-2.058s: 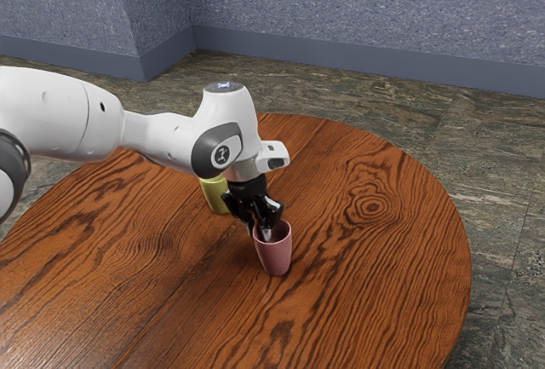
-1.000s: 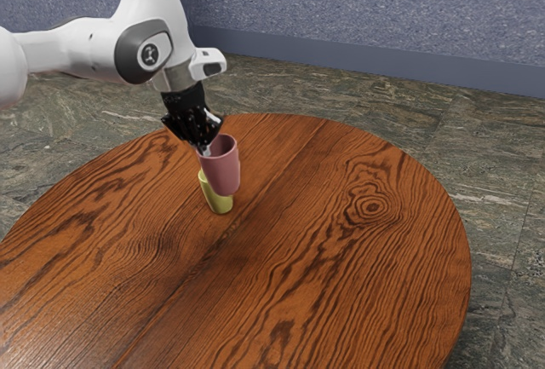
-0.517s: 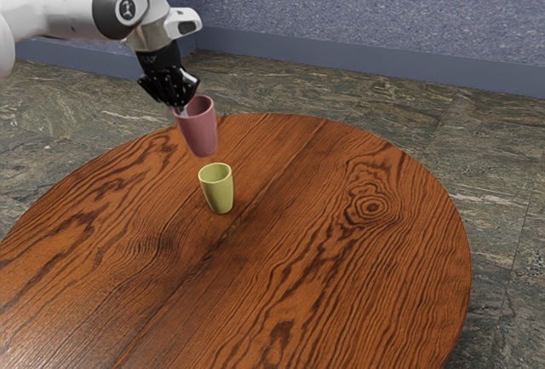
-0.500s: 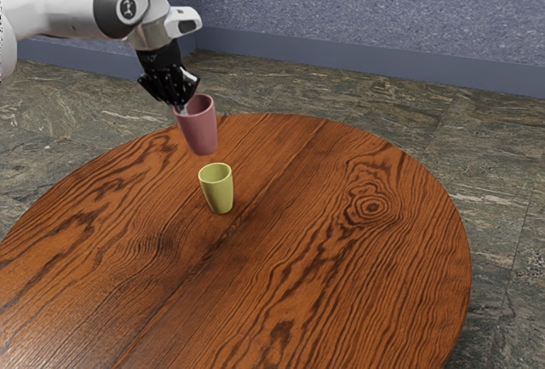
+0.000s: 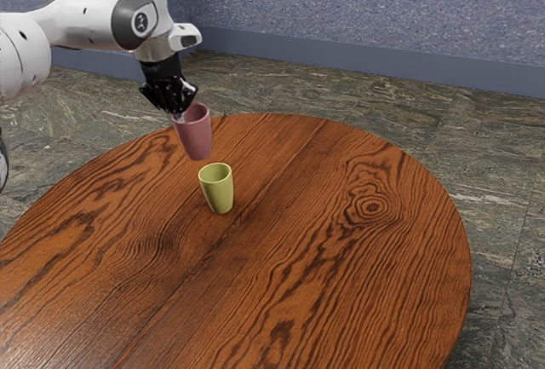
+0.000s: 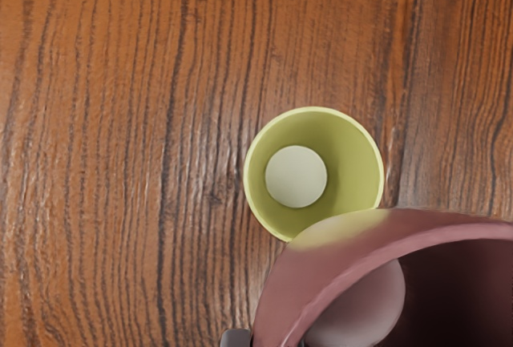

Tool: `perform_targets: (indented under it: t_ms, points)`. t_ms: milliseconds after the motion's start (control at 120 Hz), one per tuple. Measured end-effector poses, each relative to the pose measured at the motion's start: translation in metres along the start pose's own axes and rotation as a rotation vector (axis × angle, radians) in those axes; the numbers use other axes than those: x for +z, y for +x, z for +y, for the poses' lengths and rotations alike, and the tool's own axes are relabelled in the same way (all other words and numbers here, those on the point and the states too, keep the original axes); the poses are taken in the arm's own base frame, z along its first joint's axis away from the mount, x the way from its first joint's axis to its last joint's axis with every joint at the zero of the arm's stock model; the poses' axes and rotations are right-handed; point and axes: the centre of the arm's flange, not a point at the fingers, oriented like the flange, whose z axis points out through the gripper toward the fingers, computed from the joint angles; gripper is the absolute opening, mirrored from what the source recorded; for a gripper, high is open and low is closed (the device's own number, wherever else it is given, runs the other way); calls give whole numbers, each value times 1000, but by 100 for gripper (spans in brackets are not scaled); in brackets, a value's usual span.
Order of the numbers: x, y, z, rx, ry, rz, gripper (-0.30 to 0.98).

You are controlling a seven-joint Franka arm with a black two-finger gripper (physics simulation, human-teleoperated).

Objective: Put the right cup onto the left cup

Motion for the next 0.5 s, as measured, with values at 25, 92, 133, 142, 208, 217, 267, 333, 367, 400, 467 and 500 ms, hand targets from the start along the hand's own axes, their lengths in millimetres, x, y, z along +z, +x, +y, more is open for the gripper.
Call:
perform_targets:
  t_ms: [25,92,133,142,208,217,267,333,367,400,467,500]
  points:
    - [4,1,0,1,0,-5,-10]
    - [12,5,1,3,0,-11,-10]
    - [15,7,1,4,0,-12,-10]
    - [15,8,1,5,0,-12,-10]
    - [20,11,1,6,0,-13,-10]
    - [21,12,1,6,1,-13,-10]
    - [21,17,1,9,2,-6,-10]
    - [25,23,2,12,5,-3,-10]
    - [29,25,3,13,6,-3,-10]
    - [33,27,3,14,7,-7,-10]
    - [41,29,-2,7,7,-17,-10]
    - [46,30,-4,5,6,-22,-10]
